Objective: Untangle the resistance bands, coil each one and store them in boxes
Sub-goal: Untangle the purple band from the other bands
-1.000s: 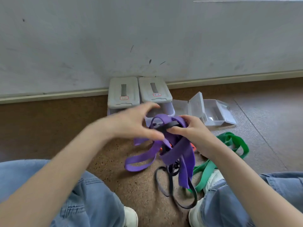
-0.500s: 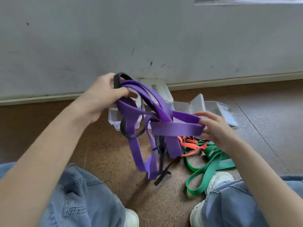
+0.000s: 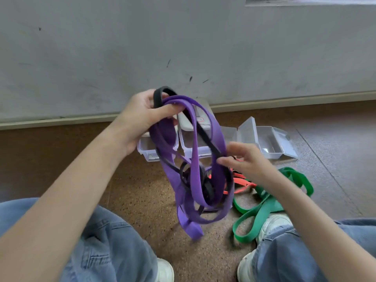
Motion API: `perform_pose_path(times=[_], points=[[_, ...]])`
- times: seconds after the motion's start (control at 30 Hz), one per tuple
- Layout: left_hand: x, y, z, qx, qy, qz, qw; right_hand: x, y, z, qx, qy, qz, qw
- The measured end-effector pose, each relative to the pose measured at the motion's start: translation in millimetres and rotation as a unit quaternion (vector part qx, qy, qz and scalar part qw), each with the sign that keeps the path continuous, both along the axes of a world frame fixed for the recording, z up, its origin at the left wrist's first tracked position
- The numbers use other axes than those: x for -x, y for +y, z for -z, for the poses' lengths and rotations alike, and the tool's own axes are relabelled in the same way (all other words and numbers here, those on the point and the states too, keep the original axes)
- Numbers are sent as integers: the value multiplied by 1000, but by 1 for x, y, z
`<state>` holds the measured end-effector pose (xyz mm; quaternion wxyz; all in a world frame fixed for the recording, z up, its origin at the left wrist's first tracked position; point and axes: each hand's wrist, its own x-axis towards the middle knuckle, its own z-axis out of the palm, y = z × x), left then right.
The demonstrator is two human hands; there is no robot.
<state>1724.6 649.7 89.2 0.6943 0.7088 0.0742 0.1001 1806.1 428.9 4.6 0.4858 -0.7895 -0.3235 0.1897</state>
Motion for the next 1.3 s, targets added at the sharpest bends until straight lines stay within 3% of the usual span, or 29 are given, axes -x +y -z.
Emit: perform_pose_path(times=[0.07,0.1,0.17,0.2,0.27,0.33,0.47,0.57,0.67,0.73,0.77,0.87,0.93,0.97,1.03,1.1,1.17,1.23,1.3], points=[[-2,15,7,-108,46,-1,993,-6,-6,-8,-82,94,1,992],[-3,19,11,-210,83,7,974,-6,-7,-13,-134,150,-4,980],[-4,17,22,-433,162,56,885,-6,-6,-24,-227,221,-6,948],[-4,12,29,-496,191,90,842,-7,-5,-29,-258,233,-7,938],[-4,6,39,-511,227,163,813,-5,-2,-39,-273,226,-12,935],[-4,5,40,-445,248,222,831,1,2,-41,-240,202,-25,949],[1,-20,50,-248,177,250,919,14,8,-37,-222,231,-36,947],[-2,-54,70,-140,106,137,975,15,10,-44,-274,246,-32,929],[-8,-54,63,-174,50,60,982,11,8,-50,-281,237,-17,930],[-9,-44,53,-281,14,51,958,9,6,-55,-254,200,14,946],[-8,-40,48,-359,-10,47,932,8,5,-57,-244,183,32,952],[-5,-41,38,-582,-35,31,812,2,4,-60,-229,148,79,959],[-3,-38,30,-625,-29,-1,780,-4,2,-58,-209,120,123,963],[-2,-35,25,-612,-33,-8,790,-8,0,-54,-187,107,148,965],[2,-32,13,-524,-24,21,851,-12,-3,-42,-64,49,185,979],[5,-34,3,-365,10,95,926,-14,-9,-26,137,-36,187,972],[7,-38,-5,-190,46,153,969,-14,-12,-21,276,-124,153,941],[9,-38,-12,-108,28,155,982,-13,-12,-27,244,-138,72,957],[8,-37,-20,-90,4,145,985,-6,-8,-36,109,-30,-43,993]])
